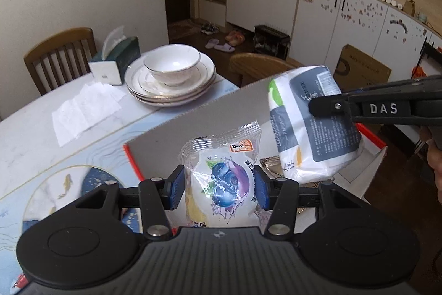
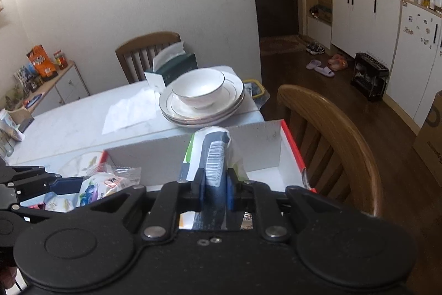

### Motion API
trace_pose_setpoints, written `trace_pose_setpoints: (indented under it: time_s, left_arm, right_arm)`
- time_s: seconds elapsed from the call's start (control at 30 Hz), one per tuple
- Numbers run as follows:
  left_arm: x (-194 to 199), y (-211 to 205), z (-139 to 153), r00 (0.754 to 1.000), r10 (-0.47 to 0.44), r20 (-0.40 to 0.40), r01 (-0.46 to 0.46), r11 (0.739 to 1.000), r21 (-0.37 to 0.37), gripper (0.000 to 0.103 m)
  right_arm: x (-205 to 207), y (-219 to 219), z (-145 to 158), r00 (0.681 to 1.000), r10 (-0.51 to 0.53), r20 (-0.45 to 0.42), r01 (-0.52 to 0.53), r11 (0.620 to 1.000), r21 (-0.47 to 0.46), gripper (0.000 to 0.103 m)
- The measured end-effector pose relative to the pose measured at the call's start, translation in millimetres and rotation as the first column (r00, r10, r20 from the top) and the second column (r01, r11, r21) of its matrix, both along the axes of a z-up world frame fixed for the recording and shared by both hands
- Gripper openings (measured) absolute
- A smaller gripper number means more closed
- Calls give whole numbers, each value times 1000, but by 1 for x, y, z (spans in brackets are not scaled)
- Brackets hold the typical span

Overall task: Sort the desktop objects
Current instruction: 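Carry the bread bag and wipes pack with both grippers over the red box, then open the right gripper to drop the wipes pack while the left gripper releases the bread bag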

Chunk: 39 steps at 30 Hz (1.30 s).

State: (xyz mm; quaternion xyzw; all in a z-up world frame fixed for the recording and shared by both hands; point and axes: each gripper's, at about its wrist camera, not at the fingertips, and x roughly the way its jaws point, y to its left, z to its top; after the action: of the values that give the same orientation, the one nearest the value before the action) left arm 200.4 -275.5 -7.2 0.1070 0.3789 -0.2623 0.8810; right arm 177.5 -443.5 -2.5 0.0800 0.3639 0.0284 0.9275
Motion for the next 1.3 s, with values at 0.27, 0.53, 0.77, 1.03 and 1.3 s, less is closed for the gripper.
trace_pose_setpoints:
  time_s: [0.27, 0.53, 0.77, 1.03, 1.3]
  left_arm:
    - [19, -18, -20, 998, -31, -57, 33, 999, 38, 49]
    - [34, -30, -39, 996, -37, -86, 45, 994, 103, 49]
    - [47, -43, -51, 991, -37, -127, 55, 988, 142, 49]
    - [59, -43, -62, 979, -17, -202, 49, 987, 154, 49]
    - [61, -39, -64, 972, -31, -232, 63, 989, 133, 51]
  right_arm:
    - [27, -6, -22, 997, 35, -63, -36, 999, -25, 13]
    - [50, -8, -48, 987, 61, -146, -64, 998, -15, 13]
    - [65, -11, -57, 978, 77, -194, -82, 997, -15, 13]
    - [69, -11, -67, 969, 100, -227, -106, 994, -15, 14]
    - [72, -14, -71, 968, 94, -232, -100, 995, -17, 23]
